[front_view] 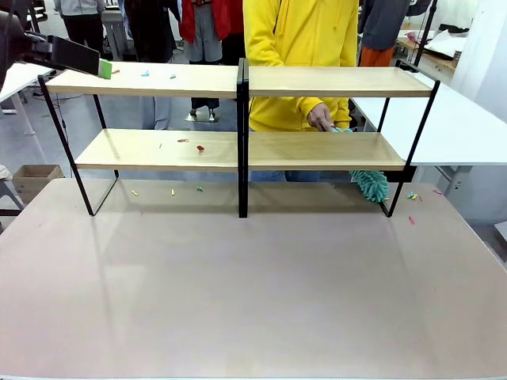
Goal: Clean the shelves.
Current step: Clean another randomly selected level of the Shelf with the Duster.
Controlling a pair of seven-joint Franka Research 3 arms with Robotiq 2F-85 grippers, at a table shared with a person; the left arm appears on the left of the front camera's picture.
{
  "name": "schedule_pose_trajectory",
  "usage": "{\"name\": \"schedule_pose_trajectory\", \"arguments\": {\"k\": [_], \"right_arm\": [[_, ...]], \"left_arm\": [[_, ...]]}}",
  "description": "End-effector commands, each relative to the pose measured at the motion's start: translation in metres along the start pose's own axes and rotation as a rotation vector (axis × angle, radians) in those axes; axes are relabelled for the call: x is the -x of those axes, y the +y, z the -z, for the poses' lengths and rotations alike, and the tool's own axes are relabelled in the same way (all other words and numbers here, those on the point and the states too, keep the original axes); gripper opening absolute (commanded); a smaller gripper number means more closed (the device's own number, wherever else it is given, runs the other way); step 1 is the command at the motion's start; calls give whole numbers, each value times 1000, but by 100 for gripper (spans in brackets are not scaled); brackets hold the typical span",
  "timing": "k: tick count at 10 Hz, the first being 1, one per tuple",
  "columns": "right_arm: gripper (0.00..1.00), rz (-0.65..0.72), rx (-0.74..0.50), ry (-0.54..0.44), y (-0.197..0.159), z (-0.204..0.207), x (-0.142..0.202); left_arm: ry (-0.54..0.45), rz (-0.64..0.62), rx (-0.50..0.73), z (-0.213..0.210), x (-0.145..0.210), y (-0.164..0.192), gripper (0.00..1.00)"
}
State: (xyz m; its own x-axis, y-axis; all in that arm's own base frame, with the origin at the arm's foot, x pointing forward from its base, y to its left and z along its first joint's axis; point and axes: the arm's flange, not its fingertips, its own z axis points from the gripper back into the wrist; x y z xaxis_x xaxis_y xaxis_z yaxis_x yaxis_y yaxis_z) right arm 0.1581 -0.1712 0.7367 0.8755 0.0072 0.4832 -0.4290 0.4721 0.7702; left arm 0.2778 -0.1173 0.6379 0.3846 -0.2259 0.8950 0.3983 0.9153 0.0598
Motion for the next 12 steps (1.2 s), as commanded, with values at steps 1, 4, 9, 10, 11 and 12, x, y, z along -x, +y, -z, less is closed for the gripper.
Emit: {"name": "schedule_pose_trajectory", "arguments": {"k": [1, 4, 9, 10, 11, 12], "right_arm": [[13, -69, 35, 215, 14, 57, -17], [13, -55, 192, 823, -9, 304, -20], [13, -43, 165, 840, -7, 356, 13], [13, -111, 157, 854, 6, 359, 10], [13, -125, 264, 882, 0, 399, 2], [13, -153, 328, 844, -9, 442, -6]], "left_arm": [[-1, -2, -2, 0, 0, 1, 100], [-1, -2, -2, 0, 0, 1, 100], [-1, -2, -2, 0, 0, 1, 100], [-1, -2, -2, 0, 0, 1, 100], [-1, -2, -2, 0, 0, 1, 100], [-1, -2, -2, 0, 0, 1, 100]]}}
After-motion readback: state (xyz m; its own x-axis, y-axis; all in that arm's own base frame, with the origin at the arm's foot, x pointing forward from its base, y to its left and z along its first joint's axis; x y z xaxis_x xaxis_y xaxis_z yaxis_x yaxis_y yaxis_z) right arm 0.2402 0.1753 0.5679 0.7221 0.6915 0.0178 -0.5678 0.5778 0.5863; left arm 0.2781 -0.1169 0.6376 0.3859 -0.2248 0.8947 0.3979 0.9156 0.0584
